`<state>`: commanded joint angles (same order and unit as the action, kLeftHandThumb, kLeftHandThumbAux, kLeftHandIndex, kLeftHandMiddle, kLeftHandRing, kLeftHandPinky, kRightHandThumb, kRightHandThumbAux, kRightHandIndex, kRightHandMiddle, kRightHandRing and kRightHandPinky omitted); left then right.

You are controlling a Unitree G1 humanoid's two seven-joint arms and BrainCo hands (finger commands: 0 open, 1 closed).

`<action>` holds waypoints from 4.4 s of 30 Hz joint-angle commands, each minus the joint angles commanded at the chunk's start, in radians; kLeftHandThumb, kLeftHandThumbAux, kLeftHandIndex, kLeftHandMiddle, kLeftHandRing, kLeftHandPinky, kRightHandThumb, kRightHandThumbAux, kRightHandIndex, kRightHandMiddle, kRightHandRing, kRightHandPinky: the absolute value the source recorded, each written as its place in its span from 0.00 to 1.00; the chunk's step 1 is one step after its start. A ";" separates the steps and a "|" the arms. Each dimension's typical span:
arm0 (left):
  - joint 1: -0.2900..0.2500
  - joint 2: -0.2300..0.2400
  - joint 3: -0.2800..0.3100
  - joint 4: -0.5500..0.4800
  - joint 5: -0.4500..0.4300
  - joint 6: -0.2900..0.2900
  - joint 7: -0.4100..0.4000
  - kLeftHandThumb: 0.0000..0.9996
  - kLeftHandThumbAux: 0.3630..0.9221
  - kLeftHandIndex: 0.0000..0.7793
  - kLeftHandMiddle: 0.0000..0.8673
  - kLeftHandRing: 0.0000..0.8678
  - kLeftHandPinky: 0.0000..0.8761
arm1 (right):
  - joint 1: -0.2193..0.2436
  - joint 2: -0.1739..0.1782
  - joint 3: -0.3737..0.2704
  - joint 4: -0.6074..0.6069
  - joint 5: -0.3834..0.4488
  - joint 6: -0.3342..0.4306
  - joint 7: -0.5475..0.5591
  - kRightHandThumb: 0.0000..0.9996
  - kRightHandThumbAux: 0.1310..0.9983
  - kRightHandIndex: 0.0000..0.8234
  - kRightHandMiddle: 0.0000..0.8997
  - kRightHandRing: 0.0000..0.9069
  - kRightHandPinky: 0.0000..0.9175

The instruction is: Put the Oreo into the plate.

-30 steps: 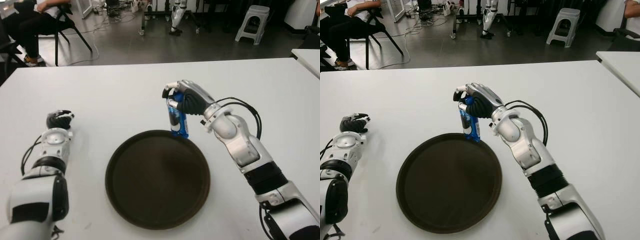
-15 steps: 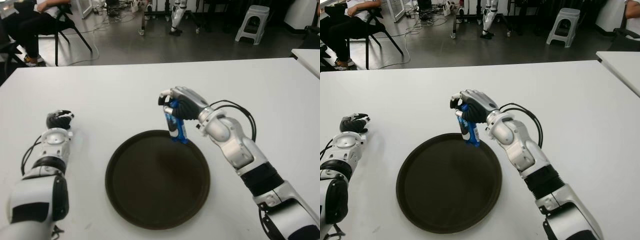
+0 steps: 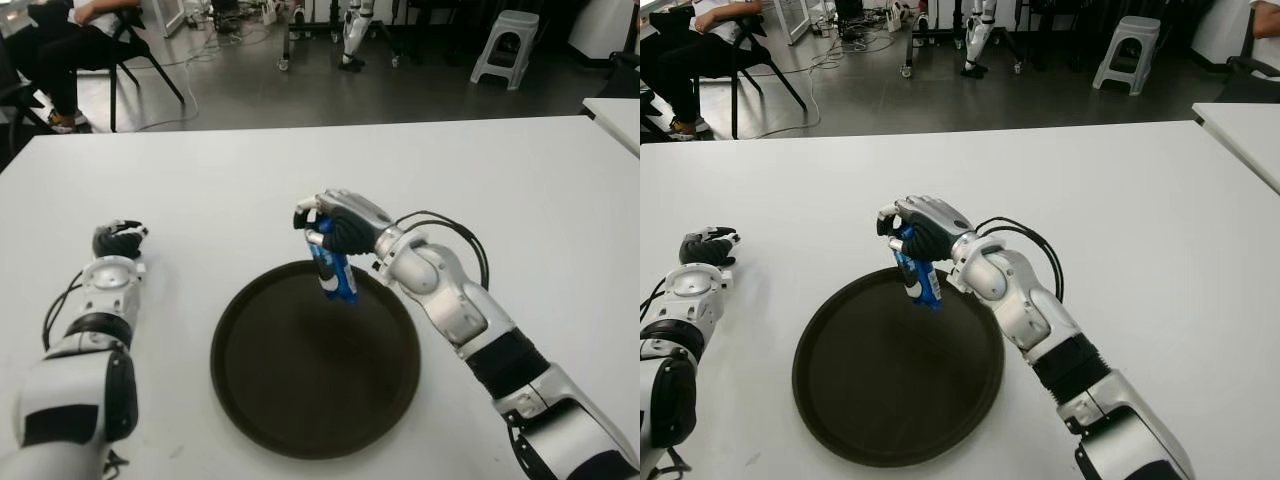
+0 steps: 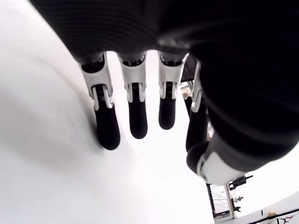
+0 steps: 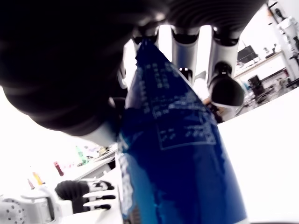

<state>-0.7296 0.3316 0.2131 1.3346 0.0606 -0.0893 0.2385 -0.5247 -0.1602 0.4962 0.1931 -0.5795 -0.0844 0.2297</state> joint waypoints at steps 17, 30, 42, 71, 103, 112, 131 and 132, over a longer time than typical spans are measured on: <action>-0.002 -0.002 -0.001 -0.002 -0.003 -0.003 -0.007 0.68 0.65 0.51 0.22 0.23 0.25 | 0.021 0.014 0.016 -0.004 -0.014 0.005 0.001 0.72 0.67 0.54 0.91 0.90 0.86; -0.002 0.001 -0.009 -0.002 0.005 0.002 -0.005 0.68 0.65 0.51 0.23 0.25 0.27 | 0.031 0.014 0.016 -0.019 -0.040 0.018 0.002 0.72 0.67 0.54 0.90 0.89 0.87; -0.002 0.002 -0.008 -0.001 0.004 0.005 -0.006 0.68 0.64 0.51 0.24 0.26 0.31 | 0.039 0.014 0.015 -0.027 -0.039 0.029 0.013 0.72 0.67 0.54 0.92 0.90 0.87; -0.002 0.000 0.006 -0.001 -0.007 0.006 -0.003 0.68 0.64 0.51 0.21 0.22 0.24 | 0.023 -0.004 0.011 0.082 0.067 -0.160 0.058 0.13 0.62 0.07 0.13 0.11 0.08; 0.000 0.003 0.002 0.000 -0.009 0.004 -0.008 0.68 0.64 0.51 0.23 0.24 0.25 | 0.008 0.014 -0.007 0.171 0.070 -0.222 -0.013 0.09 0.67 0.08 0.16 0.13 0.09; 0.001 0.002 -0.002 -0.001 -0.007 -0.001 -0.005 0.68 0.64 0.51 0.23 0.24 0.26 | 0.004 0.017 -0.009 0.190 0.075 -0.230 -0.025 0.10 0.69 0.09 0.17 0.15 0.12; 0.000 0.004 -0.012 -0.001 0.003 0.002 -0.007 0.68 0.64 0.51 0.23 0.24 0.27 | -0.003 0.023 -0.017 0.211 0.067 -0.205 -0.029 0.07 0.69 0.07 0.15 0.15 0.16; 0.000 0.004 -0.012 -0.001 0.003 0.002 -0.006 0.68 0.64 0.51 0.23 0.24 0.27 | -0.005 0.020 -0.021 0.208 0.069 -0.204 -0.028 0.07 0.69 0.07 0.15 0.14 0.16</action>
<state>-0.7300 0.3357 0.2011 1.3336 0.0638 -0.0869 0.2322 -0.5300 -0.1401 0.4752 0.4007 -0.5102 -0.2879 0.2017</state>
